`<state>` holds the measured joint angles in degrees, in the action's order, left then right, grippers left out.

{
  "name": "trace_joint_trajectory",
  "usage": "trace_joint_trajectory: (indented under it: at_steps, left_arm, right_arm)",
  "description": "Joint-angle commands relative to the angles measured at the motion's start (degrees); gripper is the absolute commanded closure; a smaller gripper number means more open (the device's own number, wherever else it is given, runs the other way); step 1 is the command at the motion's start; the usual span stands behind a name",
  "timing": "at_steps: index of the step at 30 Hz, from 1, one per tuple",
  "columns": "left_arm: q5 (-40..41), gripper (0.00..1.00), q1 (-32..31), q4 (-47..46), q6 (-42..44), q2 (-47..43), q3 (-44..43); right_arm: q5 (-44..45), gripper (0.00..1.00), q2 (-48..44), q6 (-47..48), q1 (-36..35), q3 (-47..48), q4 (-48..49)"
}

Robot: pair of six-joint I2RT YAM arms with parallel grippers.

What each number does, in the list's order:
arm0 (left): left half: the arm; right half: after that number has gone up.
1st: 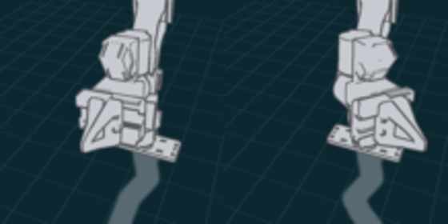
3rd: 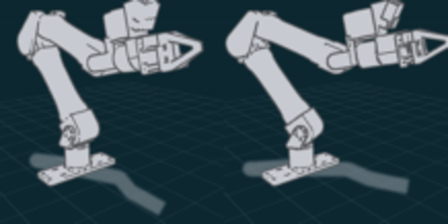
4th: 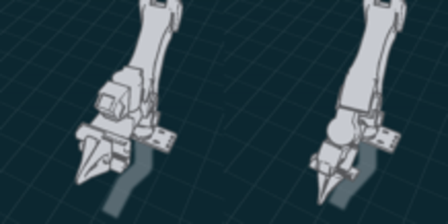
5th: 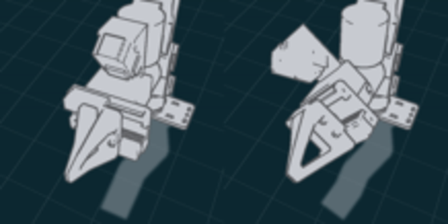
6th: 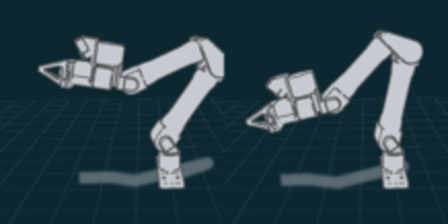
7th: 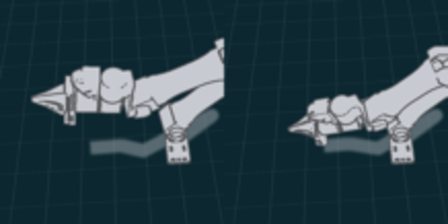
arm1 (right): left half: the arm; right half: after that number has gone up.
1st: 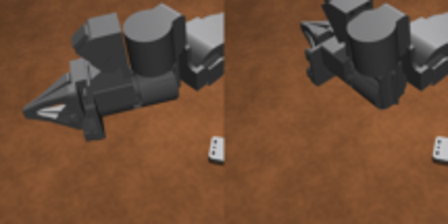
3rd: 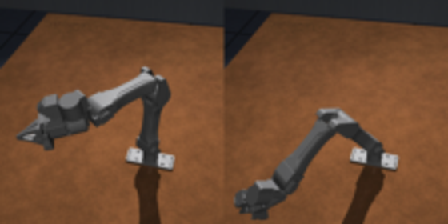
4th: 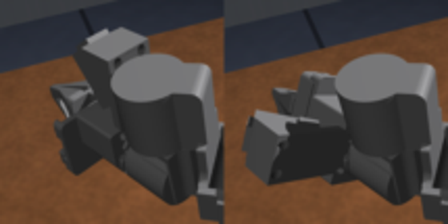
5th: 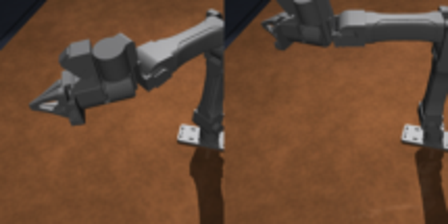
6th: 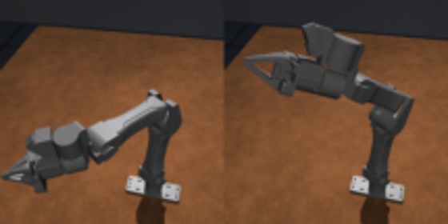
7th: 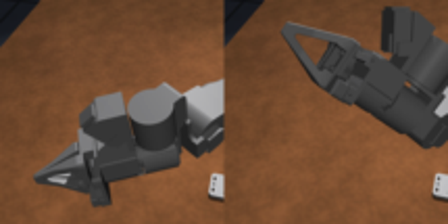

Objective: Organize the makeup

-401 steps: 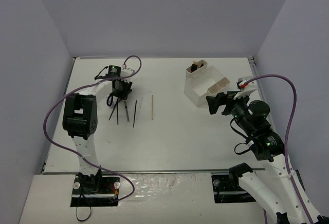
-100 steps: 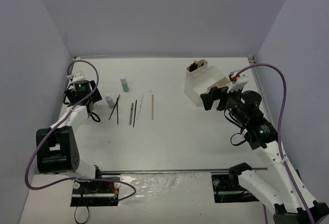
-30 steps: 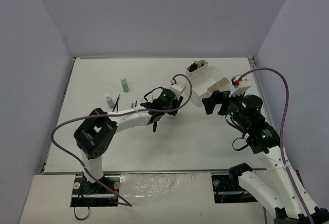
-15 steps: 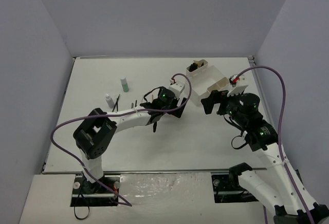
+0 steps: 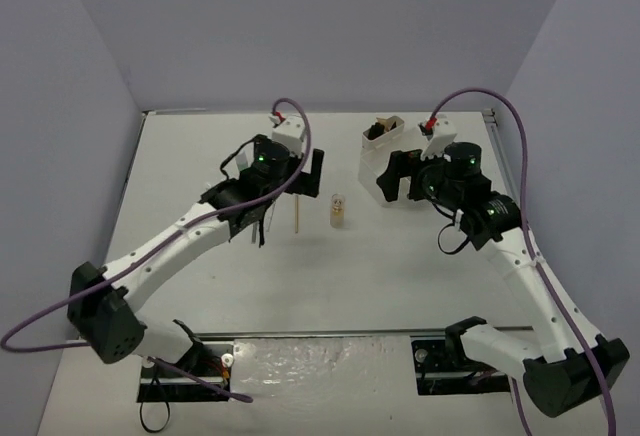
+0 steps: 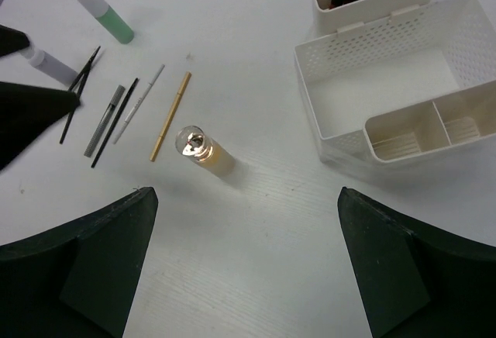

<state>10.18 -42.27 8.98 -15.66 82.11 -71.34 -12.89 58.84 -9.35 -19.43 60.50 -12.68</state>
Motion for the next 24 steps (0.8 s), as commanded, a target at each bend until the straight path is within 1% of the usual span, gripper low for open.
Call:
trace_joint_trajectory:
  at_steps: [1,3,6,8,12,15,16,20,24]
  left_arm:
    - [2.82,0.03,8.24,13.81,-2.00,-10.91,-4.54]
    - [2.44,0.03,12.02,17.59,-1.04,-15.16,-4.77]
    - [5.66,0.03,14.88,23.70,1.87,-21.73,-3.14]
    - [7.32,0.03,15.99,24.59,2.82,-26.73,-0.02]
    - [12.78,0.03,16.35,26.10,2.49,-35.77,8.86]
    - [14.51,0.03,16.43,27.58,1.40,-41.52,14.12]
    - [14.86,0.03,16.43,27.80,1.21,-42.11,15.45]
    - [15.69,0.03,16.52,27.71,1.45,-48.26,19.62]
    - [16.80,0.03,16.52,27.58,1.69,-51.18,21.16]
  right_arm:
    - [0.08,0.01,8.48,4.03,-4.87,5.94,1.54]
    - [2.70,0.01,13.06,5.06,-8.34,7.45,1.19]
    - [3.23,0.01,18.67,5.42,-10.12,9.14,1.41]
    - [4.71,0.02,22.19,5.57,-11.07,10.08,1.34]
    - [8.07,0.03,27.47,5.59,-14.24,11.64,1.78]
    - [10.01,0.05,30.57,6.05,-16.32,13.03,1.78]
    - [10.48,0.05,31.44,6.16,-16.89,13.47,1.78]
    - [12.47,0.09,35.65,6.03,-18.47,15.31,1.78]
    - [15.27,0.14,39.29,5.22,-18.89,16.06,1.78]
